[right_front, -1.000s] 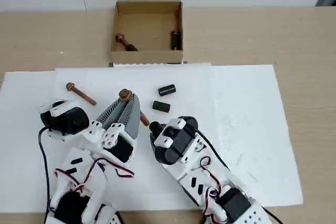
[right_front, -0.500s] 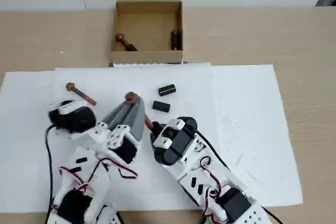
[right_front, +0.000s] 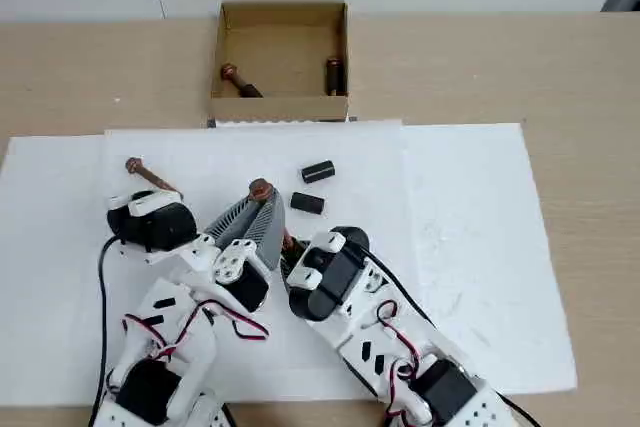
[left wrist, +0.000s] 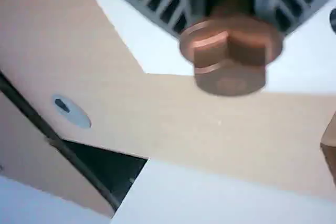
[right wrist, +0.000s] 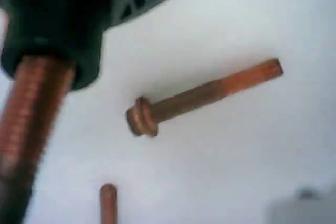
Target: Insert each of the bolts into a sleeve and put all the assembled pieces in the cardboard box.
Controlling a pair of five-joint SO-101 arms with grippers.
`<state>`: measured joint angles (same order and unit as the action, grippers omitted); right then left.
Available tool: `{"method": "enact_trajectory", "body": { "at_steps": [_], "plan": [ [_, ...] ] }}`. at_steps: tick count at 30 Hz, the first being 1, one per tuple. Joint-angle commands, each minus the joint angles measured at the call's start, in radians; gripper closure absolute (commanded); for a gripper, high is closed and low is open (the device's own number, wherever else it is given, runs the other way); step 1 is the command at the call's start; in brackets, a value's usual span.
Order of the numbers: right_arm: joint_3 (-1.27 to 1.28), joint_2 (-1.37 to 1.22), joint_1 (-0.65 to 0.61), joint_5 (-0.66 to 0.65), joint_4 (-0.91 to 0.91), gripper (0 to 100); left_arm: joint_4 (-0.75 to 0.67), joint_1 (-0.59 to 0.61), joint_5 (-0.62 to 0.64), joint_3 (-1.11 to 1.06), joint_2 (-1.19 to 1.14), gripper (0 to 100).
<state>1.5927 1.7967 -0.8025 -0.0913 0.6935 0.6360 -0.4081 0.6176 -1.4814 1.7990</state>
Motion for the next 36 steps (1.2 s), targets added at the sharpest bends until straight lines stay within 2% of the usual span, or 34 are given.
{"method": "enact_trajectory", "body": {
  "at_steps": [1,6,18,23,29,31,36],
  "plan": [
    [-0.017,0.018,-0.018,-0.011,-0.025,99.6,-0.028,-0.005,0.008,0.001,0.012,100],
    [-0.028,0.016,-0.015,-0.011,-0.025,99.6,0.040,-0.008,0.008,0.007,0.012,100],
    [-0.049,0.018,0.031,-0.011,-0.025,99.6,0.310,-0.011,-0.018,0.102,0.012,100],
    [-0.049,0.018,0.031,-0.011,-0.025,99.6,0.347,-0.015,-0.049,0.087,0.011,100],
    [-0.049,0.018,0.030,-0.011,-0.025,99.6,0.338,-0.095,-0.094,0.031,0.012,99],
    [-0.049,0.018,0.030,-0.011,-0.025,99.6,0.319,-0.077,-0.107,0.031,0.012,96],
    [-0.049,0.018,0.030,-0.011,-0.025,99.6,0.316,-0.035,-0.137,0.035,0.012,80]
  ]
}}
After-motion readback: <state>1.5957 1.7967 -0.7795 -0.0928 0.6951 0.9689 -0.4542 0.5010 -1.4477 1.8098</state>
